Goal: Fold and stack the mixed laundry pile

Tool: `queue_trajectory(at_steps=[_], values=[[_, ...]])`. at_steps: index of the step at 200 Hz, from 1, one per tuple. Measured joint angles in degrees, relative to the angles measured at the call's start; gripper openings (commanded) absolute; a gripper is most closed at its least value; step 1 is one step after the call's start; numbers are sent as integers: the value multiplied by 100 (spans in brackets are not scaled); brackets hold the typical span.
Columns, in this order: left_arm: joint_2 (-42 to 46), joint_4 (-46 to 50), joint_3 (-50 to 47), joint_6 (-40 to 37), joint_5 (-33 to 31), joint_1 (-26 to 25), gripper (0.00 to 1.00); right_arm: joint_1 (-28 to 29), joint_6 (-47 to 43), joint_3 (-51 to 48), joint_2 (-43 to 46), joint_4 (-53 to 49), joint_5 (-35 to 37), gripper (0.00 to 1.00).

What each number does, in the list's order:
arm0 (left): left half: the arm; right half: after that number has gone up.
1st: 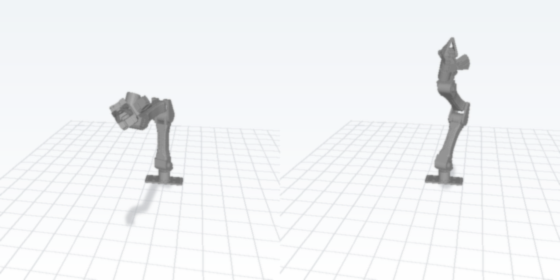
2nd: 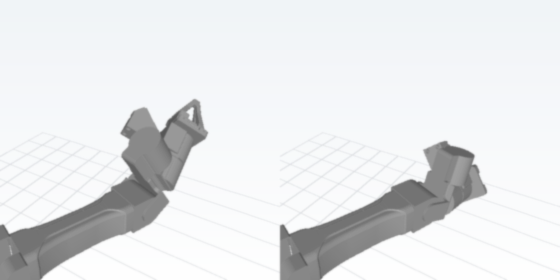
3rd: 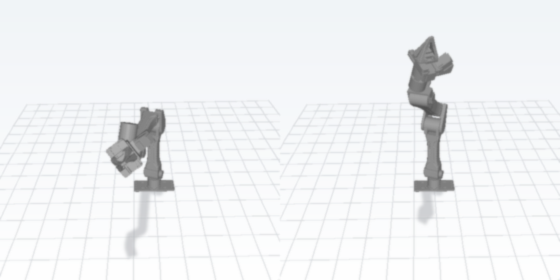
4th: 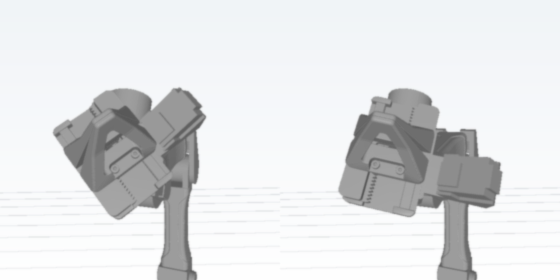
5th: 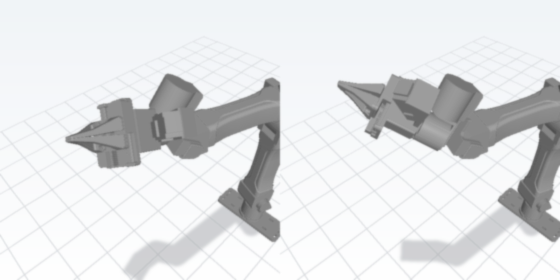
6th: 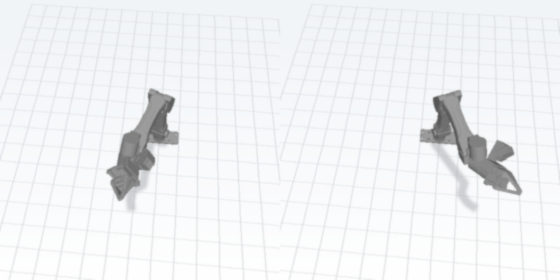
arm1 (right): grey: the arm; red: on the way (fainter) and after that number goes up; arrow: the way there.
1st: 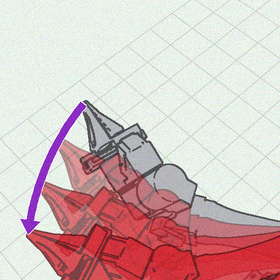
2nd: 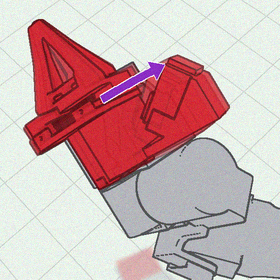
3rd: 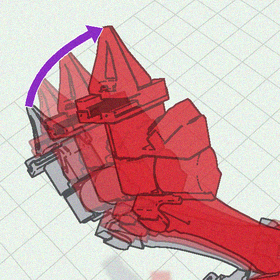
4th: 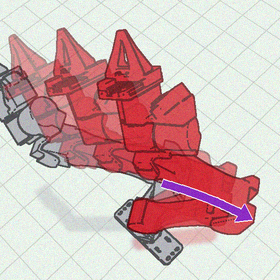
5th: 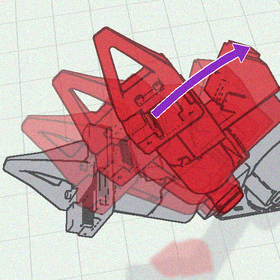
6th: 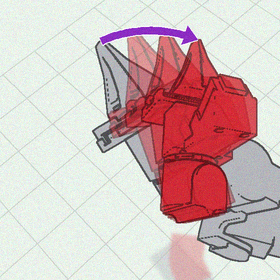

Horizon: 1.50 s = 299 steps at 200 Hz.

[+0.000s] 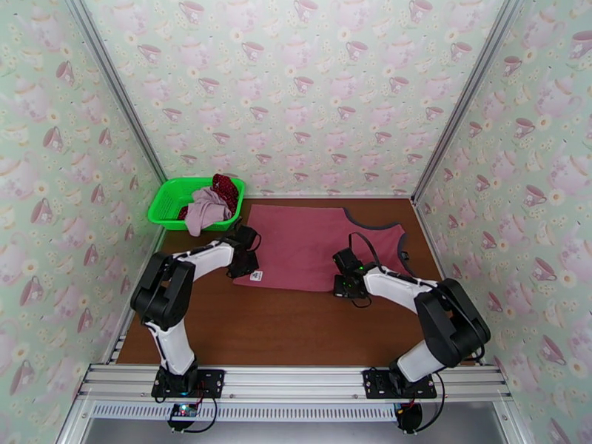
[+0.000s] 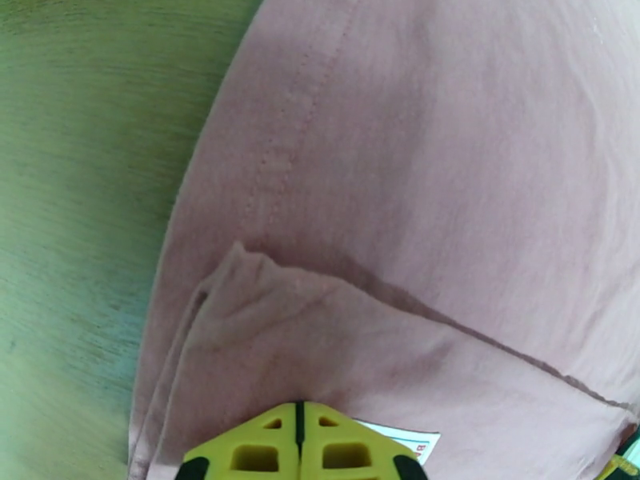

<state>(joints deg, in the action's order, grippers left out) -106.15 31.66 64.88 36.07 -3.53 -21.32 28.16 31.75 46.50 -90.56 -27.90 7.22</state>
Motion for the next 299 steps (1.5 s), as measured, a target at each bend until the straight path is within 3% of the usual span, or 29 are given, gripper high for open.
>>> queue_trajectory(at_steps=[46, 109, 191, 223, 299], values=[[103, -184, -179, 2, -131, -33, 0, 0, 173, -37, 85, -76, -2, 0], [179, -177, -278, -2, -352, -31, 0, 37, 256, 33, 1003, -894, -22, 0], [216, -227, -337, -2, -350, -33, 0, 37, 369, 452, -116, -656, -79, 0], [529, -459, -793, 61, -339, -44, 1, 79, 697, 70, -2, -334, -17, 0], [1552, -973, -2135, 509, -337, -289, 3, 942, 1781, -946, 1082, -391, 225, 0]])
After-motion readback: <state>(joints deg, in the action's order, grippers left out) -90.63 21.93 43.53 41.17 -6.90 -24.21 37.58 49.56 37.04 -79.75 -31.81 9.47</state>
